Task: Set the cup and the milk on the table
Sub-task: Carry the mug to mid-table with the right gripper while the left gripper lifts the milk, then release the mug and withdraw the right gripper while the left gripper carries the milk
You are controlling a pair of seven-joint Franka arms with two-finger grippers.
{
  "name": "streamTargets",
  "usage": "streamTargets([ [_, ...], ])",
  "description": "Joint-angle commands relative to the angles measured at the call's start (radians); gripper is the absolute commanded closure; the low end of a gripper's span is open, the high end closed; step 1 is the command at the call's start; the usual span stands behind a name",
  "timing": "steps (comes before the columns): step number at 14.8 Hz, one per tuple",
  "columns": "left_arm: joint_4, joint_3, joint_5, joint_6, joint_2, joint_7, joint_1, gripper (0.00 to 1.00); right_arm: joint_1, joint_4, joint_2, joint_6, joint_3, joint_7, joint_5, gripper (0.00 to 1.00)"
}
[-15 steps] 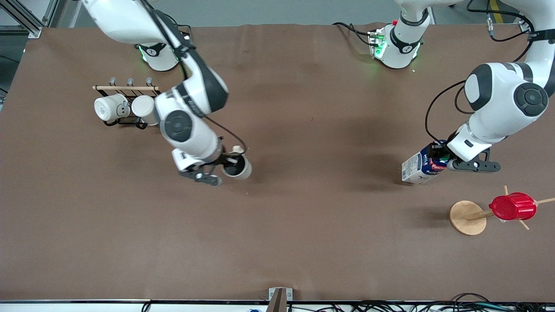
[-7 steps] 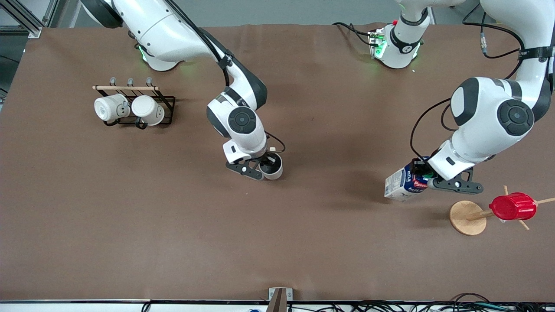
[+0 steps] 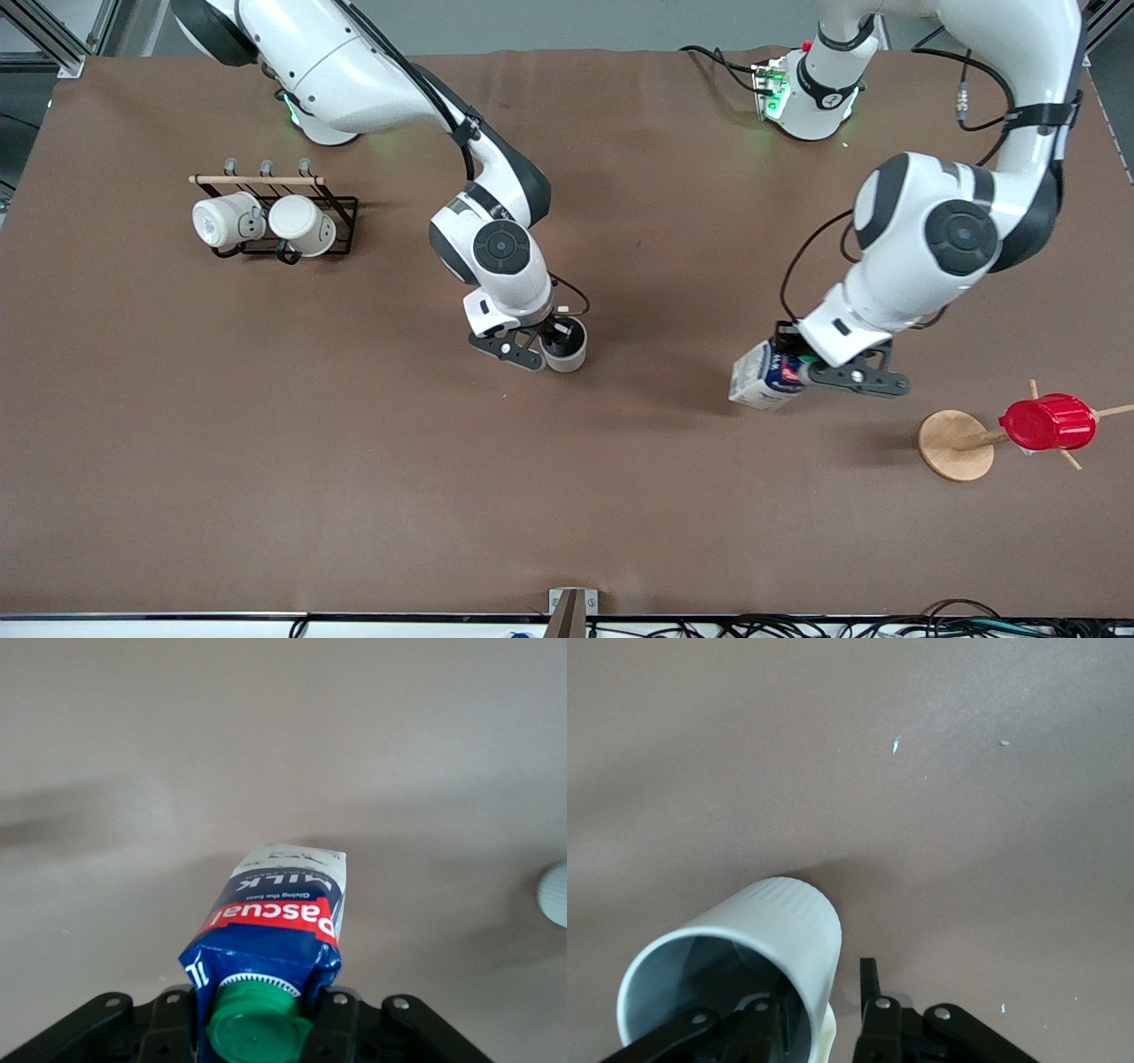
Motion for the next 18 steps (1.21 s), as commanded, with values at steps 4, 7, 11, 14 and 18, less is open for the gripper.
streamTargets([
  [4,0.184,0.009,0.022,-0.111,0.121,-0.161,-0.138,0.96,-0.074,0.008,-0.094,-0.132,0.012,0.000,-0.026,0.00],
  [7,0.230,0.013,0.023,-0.125,0.174,-0.219,-0.199,0.96,-0.192,-0.012,-0.273,-0.325,0.009,-0.180,-0.028,0.00],
  [11,0.274,0.012,0.108,-0.125,0.243,-0.342,-0.287,0.96,-0.413,-0.037,-0.471,-0.525,0.007,-0.486,-0.020,0.00],
  [14,0.298,0.012,0.112,-0.128,0.274,-0.388,-0.339,0.97,-0.502,-0.034,-0.571,-0.614,-0.025,-0.667,-0.001,0.00],
  [18,0.299,0.010,0.111,-0.128,0.274,-0.391,-0.355,0.96,-0.495,-0.032,-0.700,-0.684,-0.229,-0.940,0.102,0.00],
])
